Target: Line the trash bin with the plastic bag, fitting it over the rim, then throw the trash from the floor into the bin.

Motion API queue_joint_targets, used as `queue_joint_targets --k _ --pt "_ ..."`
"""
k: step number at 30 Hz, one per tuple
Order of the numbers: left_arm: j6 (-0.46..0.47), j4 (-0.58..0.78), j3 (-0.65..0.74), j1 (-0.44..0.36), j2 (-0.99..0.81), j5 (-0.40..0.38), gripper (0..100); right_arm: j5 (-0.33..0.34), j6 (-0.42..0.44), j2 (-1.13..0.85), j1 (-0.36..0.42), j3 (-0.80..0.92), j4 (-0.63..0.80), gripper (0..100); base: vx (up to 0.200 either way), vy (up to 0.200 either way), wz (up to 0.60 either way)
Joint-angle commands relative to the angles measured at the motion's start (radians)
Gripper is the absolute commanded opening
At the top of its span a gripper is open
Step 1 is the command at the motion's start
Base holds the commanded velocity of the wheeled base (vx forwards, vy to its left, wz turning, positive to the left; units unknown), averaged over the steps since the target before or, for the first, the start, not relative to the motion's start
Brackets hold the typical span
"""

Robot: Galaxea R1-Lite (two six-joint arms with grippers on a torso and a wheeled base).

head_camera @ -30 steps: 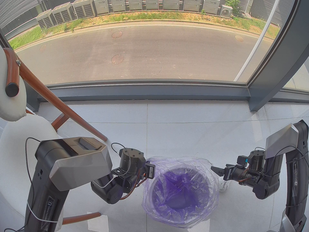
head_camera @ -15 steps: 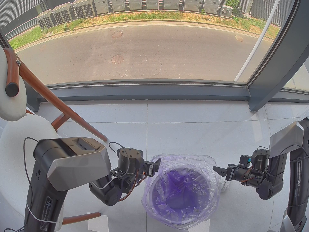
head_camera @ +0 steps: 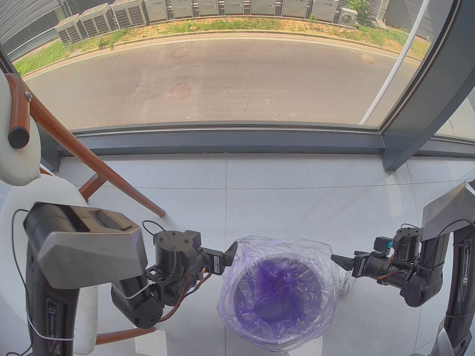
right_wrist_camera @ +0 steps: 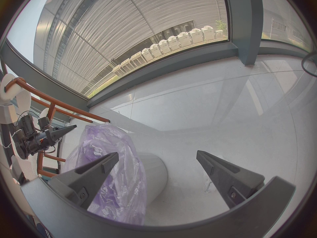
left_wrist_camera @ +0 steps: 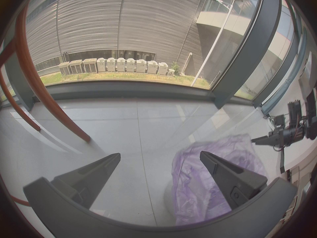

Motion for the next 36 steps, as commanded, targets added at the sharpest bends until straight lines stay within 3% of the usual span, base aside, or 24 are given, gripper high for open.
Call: queue_joint_targets --k 1,5,12,15,18,19,21,22,24,28,34,36 --pt "0.003 -0.044 0.162 -0.044 -0.281 0.0 100 0.025 0.013 -0.128 -0.006 0.046 -0.012 100 0.0 0.0 0.0" --pt "0.0 -0.019 0.25 -0.097 -0.481 0.0 100 0.045 0.013 -0.235 -0.005 0.104 -0.01 100 0.0 0.0 0.0" --pt "-0.028 0.039 0.346 -0.134 -0.677 -0.03 100 0.055 0.014 -0.355 -0.009 0.2 -0.01 100 0.0 0.0 0.0" --pt "-0.112 0.093 0.294 -0.206 -0.729 -0.043 100 0.062 0.013 -0.386 -0.015 0.212 -0.01 100 0.0 0.0 0.0" --pt "-0.275 0.116 0.162 -0.274 -0.738 -0.035 100 0.066 0.013 -0.421 -0.015 0.215 -0.01 100 0.0 0.0 0.0" --pt "-0.275 0.116 0.162 -0.274 -0.738 -0.035 100 0.066 0.013 -0.421 -0.015 0.215 -0.01 100 0.0 0.0 0.0" --pt "-0.48 0.134 0.004 -0.278 -0.732 -0.034 100 0.069 0.013 -0.452 -0.015 0.235 -0.009 100 0.0 0.0 0.0" --pt "-0.511 0.144 -0.016 -0.278 -0.732 -0.034 100 0.069 0.013 -0.455 -0.015 0.238 -0.009 100 0.0 0.0 0.0" --pt "-0.655 0.229 -0.086 -0.272 -0.734 -0.034 100 0.069 0.013 -0.473 -0.014 0.253 -0.009 100 0.0 0.0 0.0" --pt "-0.838 0.398 -0.2 -0.262 -0.754 -0.032 100 0.069 0.013 -0.501 -0.014 0.279 -0.007 100 0.0 0.0 0.0" --pt "-0.876 0.536 -0.224 -0.216 -0.744 -0.058 100 0.068 0.014 -0.508 -0.017 0.279 -0.006 100 0.0 0.0 0.0" --pt "-0.89 0.581 -0.235 -0.222 -0.744 -0.136 100 0.068 0.013 -0.508 -0.017 0.279 -0.002 100 0.0 0.0 0.0"
